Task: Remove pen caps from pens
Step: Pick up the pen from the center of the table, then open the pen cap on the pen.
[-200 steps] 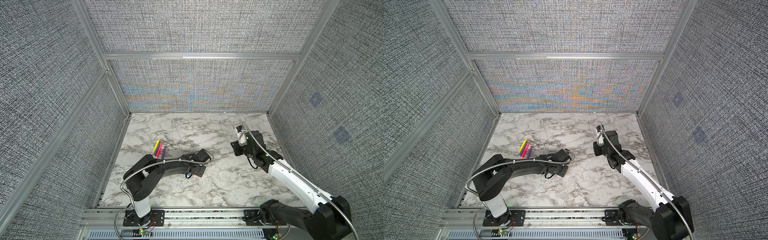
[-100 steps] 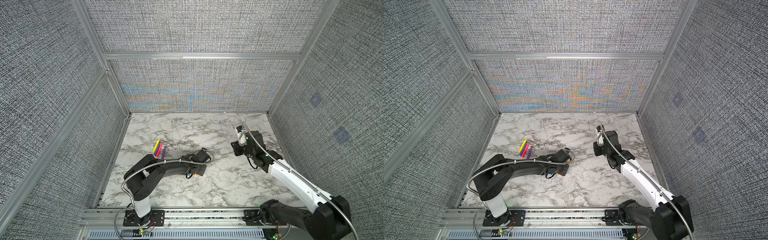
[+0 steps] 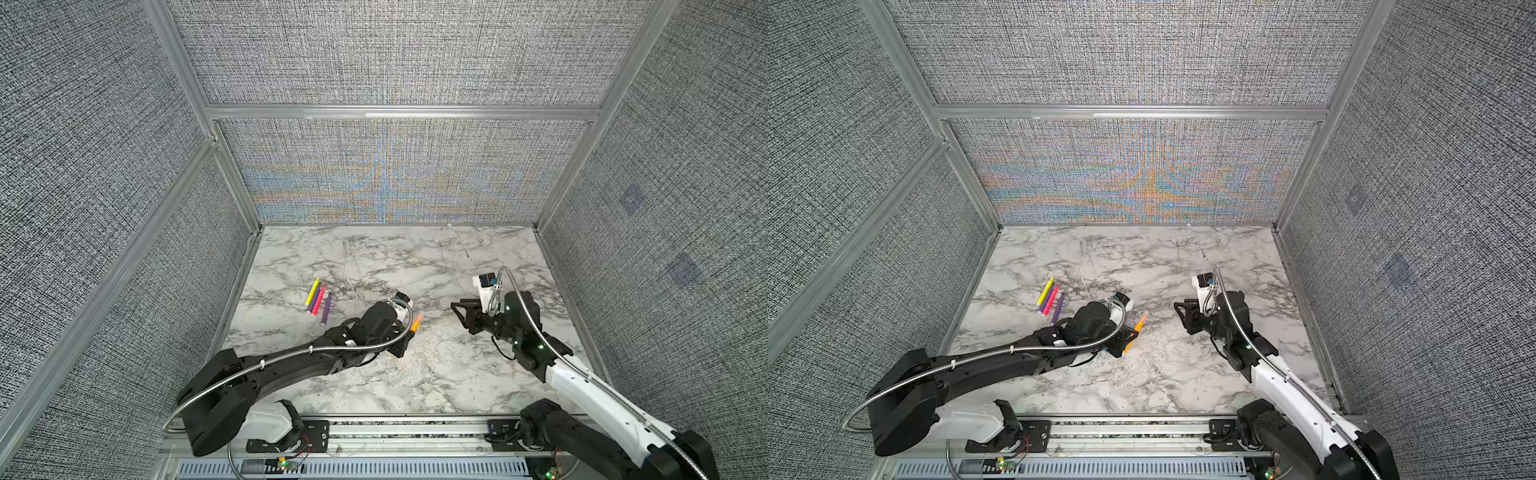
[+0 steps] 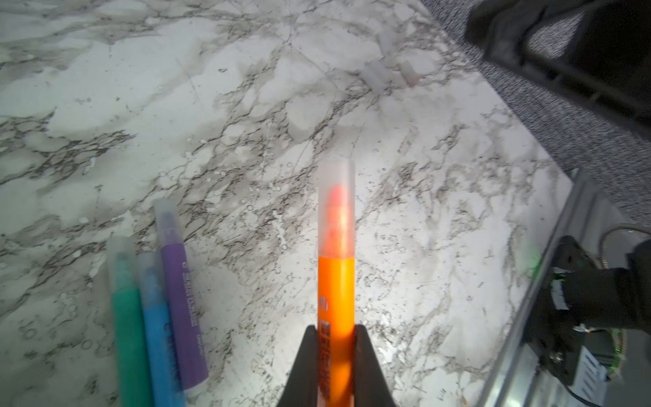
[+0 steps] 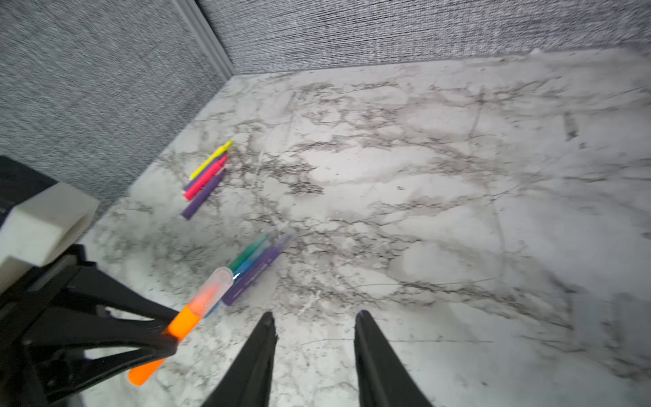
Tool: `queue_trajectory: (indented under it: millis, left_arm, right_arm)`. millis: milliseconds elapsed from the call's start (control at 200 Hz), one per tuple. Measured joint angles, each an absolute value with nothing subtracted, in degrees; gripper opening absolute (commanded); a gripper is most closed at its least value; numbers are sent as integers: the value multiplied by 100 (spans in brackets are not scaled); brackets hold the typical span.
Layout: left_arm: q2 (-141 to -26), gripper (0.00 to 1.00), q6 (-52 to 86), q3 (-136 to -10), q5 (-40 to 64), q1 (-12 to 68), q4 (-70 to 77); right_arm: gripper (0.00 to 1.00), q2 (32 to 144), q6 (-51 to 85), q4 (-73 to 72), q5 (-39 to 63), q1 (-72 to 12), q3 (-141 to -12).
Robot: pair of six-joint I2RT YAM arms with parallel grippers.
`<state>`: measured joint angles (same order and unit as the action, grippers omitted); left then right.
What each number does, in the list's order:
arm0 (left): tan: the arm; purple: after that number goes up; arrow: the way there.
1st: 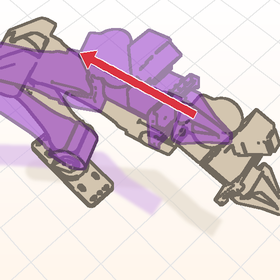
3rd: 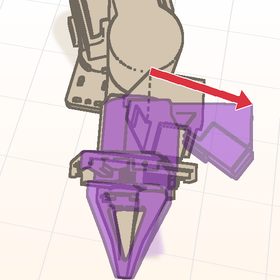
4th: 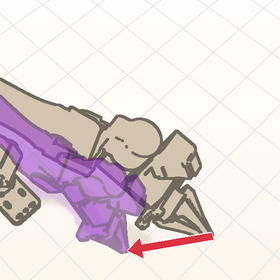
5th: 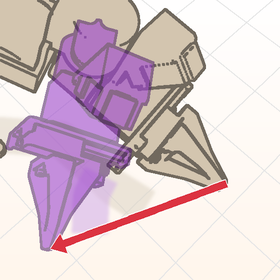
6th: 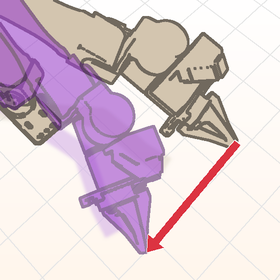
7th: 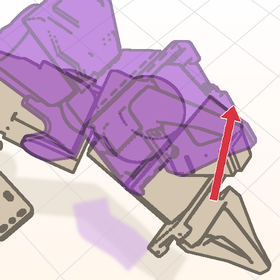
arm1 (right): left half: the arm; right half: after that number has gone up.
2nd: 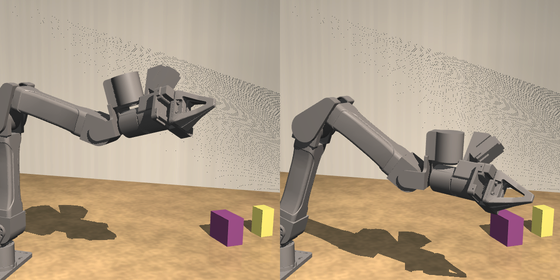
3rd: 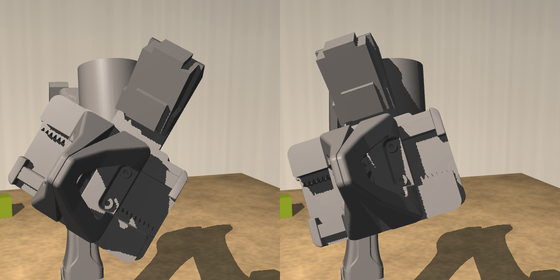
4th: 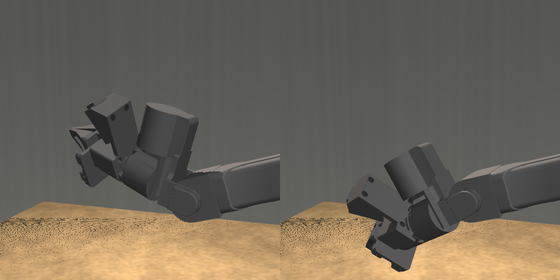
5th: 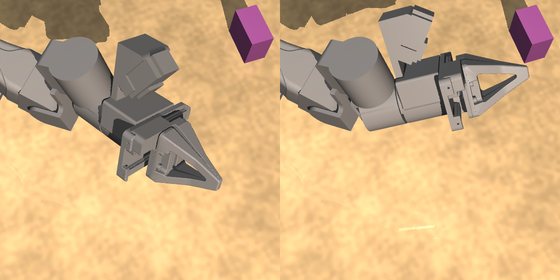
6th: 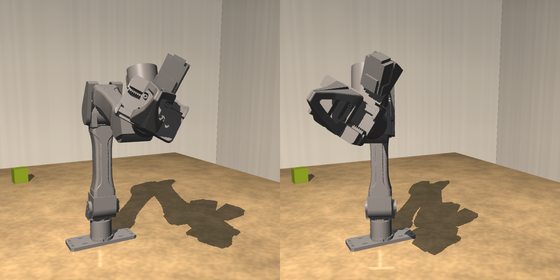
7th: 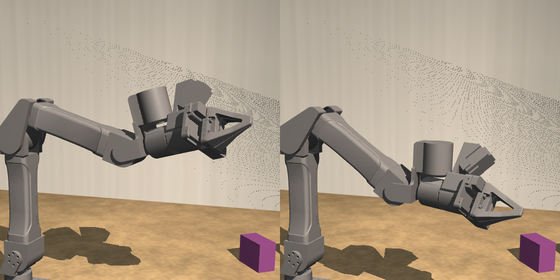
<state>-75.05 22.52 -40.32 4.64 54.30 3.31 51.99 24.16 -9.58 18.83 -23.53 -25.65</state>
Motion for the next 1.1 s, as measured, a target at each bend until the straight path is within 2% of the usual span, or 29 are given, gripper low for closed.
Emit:
queue_trajectory:
  millis: [50,115,575,865,1100]
  left_arm:
    - [-7404,7,2265,-3955,521,5461,504]
    - [-7321,6,2335,-3839,572,5496,694]
    - [-6869,5,2443,-3577,690,5881,1227]
    - [-6534,4,2445,-3479,502,6064,1391]
    - [-6580,4,2460,-3479,471,6134,1463]
  right_arm:
    - [80,5094,2676,-1205,2045,-2405,-2427]
    - [86,4956,2873,-1492,2115,-2499,-2349]
    - [84,4733,3721,-2755,2141,-3133,-1848]
    - [75,5065,3942,-3548,2099,-3448,-1682]
    - [47,5345,4125,-4084,2102,-3734,-1660]
